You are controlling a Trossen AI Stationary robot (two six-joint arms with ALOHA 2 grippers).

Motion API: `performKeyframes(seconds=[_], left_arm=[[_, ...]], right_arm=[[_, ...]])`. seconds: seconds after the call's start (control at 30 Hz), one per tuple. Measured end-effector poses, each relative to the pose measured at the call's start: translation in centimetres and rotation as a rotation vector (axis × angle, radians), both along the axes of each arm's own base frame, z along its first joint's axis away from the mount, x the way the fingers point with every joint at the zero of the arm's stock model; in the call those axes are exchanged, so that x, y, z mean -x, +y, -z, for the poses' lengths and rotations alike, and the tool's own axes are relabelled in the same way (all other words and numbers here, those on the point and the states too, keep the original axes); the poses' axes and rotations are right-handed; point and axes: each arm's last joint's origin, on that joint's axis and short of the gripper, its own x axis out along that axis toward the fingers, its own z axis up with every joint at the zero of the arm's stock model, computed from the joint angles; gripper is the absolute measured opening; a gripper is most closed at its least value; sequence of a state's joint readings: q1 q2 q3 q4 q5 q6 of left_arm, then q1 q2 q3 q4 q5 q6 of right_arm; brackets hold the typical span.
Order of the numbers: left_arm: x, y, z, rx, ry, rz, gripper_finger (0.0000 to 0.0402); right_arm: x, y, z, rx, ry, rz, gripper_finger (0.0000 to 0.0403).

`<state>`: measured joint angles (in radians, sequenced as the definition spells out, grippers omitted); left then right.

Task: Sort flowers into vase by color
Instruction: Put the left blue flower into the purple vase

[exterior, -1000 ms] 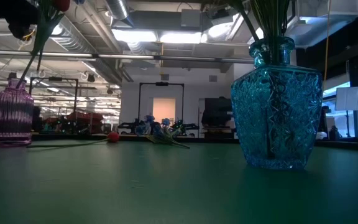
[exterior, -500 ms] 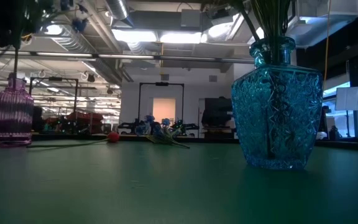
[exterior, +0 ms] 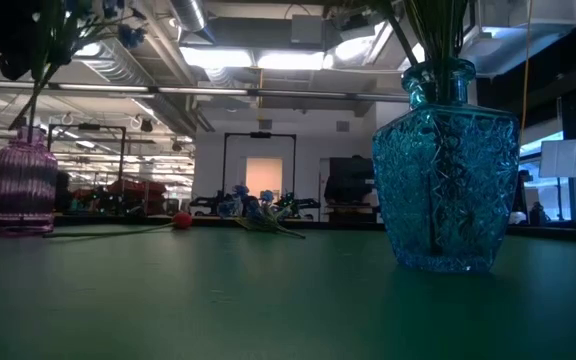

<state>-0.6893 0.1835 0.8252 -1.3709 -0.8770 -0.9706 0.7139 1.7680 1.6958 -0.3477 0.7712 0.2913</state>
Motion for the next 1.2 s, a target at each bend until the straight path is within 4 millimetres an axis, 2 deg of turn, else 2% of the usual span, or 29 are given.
performKeyframes(seconds=[0.9, 1.2], left_arm=[[-0.38, -0.24, -0.4, 0.001, -0.057, -0.011, 0.0028], [0.15, 0.31, -0.38, 0.006, -0.06, -0.081, 0.0028]], right_arm=[[-0.03, 0.04, 0.29, 0.011, 0.016, -0.005, 0.0188], [-0.02, 0.03, 0.33, 0.014, 0.019, -0.005, 0.0188]])
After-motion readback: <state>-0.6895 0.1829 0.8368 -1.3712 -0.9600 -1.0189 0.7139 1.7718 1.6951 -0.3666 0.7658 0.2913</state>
